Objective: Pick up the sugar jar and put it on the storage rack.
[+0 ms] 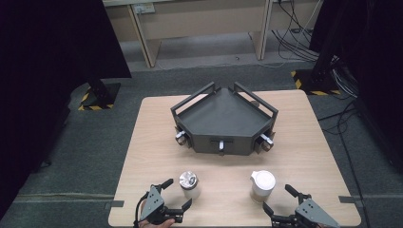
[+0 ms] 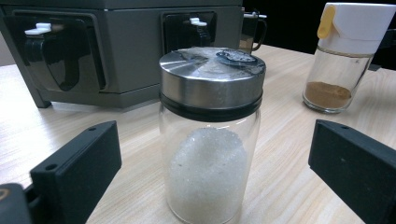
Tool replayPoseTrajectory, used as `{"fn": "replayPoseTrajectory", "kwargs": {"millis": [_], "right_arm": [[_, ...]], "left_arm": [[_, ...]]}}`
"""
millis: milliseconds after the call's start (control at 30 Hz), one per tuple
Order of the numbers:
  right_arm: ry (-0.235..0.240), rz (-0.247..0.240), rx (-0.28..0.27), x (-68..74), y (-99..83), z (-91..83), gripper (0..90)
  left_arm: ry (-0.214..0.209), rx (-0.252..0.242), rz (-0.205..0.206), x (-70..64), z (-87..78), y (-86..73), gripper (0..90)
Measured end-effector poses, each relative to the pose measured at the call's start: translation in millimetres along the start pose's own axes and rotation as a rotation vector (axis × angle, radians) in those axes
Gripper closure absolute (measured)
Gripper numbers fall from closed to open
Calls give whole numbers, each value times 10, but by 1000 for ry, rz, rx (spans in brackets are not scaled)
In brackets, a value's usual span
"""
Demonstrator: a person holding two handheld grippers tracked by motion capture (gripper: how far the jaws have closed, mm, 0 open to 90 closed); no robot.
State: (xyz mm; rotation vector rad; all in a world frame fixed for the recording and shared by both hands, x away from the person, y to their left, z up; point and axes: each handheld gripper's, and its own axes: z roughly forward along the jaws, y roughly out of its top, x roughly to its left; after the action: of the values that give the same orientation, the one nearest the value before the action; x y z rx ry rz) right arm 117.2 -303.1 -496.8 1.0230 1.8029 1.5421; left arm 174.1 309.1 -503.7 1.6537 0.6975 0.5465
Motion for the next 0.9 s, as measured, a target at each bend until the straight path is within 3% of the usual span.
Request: {"fn": "replayPoseTrajectory", "kwargs": {"millis": [900], "right_arm": [[0, 9, -3, -6, -5, 3, 6]], "left_arm": [[-11, -2, -24, 22, 47, 9, 18]]}}
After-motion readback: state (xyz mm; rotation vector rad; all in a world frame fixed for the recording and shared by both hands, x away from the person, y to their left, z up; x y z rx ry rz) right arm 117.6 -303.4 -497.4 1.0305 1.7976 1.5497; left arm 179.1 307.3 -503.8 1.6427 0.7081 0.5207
